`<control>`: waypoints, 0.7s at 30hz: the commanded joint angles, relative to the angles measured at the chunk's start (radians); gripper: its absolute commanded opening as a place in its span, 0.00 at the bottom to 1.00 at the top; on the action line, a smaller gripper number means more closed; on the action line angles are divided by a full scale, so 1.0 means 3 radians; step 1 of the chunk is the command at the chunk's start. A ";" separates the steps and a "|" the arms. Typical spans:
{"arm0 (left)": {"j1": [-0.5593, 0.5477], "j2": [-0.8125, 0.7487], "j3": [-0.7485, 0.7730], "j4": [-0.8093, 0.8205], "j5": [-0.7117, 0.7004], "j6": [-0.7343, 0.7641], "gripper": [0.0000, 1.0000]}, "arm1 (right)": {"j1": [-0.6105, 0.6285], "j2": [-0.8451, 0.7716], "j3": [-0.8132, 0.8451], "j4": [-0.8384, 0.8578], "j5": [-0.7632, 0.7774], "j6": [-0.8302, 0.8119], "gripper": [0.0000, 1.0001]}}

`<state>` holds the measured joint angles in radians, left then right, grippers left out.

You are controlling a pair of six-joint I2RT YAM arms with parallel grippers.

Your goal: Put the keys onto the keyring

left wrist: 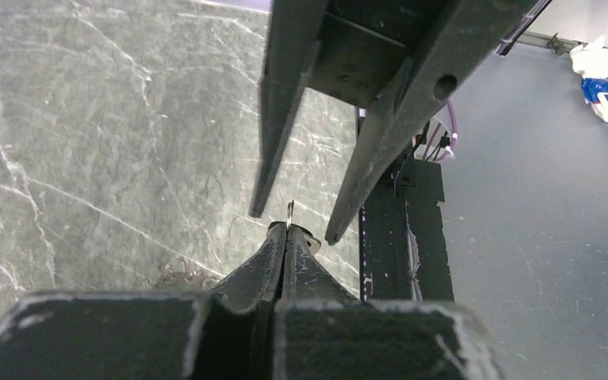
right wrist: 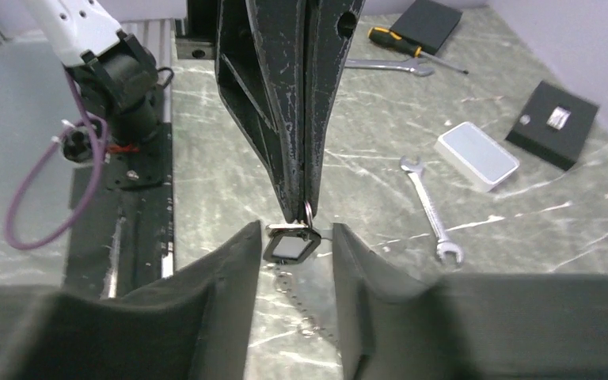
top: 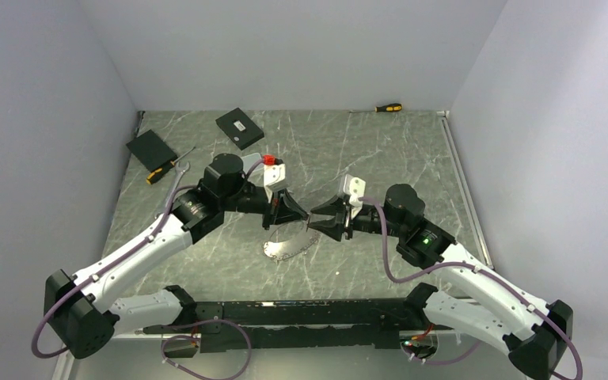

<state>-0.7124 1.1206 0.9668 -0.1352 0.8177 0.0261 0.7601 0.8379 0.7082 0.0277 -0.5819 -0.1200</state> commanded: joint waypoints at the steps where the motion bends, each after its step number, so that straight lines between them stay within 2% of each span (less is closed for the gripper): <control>1: -0.0034 -0.0213 -0.0022 0.0321 0.0040 0.0030 0.00 | 0.0013 -0.0098 0.0114 -0.0003 -0.0005 -0.0044 0.51; 3: -0.0030 -0.0232 -0.0021 0.0350 0.0075 -0.0026 0.00 | 0.0013 -0.0176 0.0033 0.0043 0.0007 -0.0088 0.53; 7: -0.0032 -0.0217 0.0005 0.0347 0.0148 -0.0064 0.00 | 0.0011 -0.0207 0.0002 0.0066 -0.0068 -0.0132 0.36; 13: -0.0039 -0.0199 0.0012 0.0313 0.0145 -0.0048 0.00 | 0.0012 -0.0182 0.0029 0.0124 -0.0130 -0.0097 0.25; 21: -0.0039 -0.0159 -0.0001 0.0348 0.0170 -0.0066 0.00 | 0.0013 -0.0157 0.0077 0.0127 -0.0149 -0.0076 0.23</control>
<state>-0.7189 1.0676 0.9596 -0.0696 0.8375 0.0101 0.7609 0.7929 0.7078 0.0158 -0.6044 -0.1417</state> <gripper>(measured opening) 0.009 0.231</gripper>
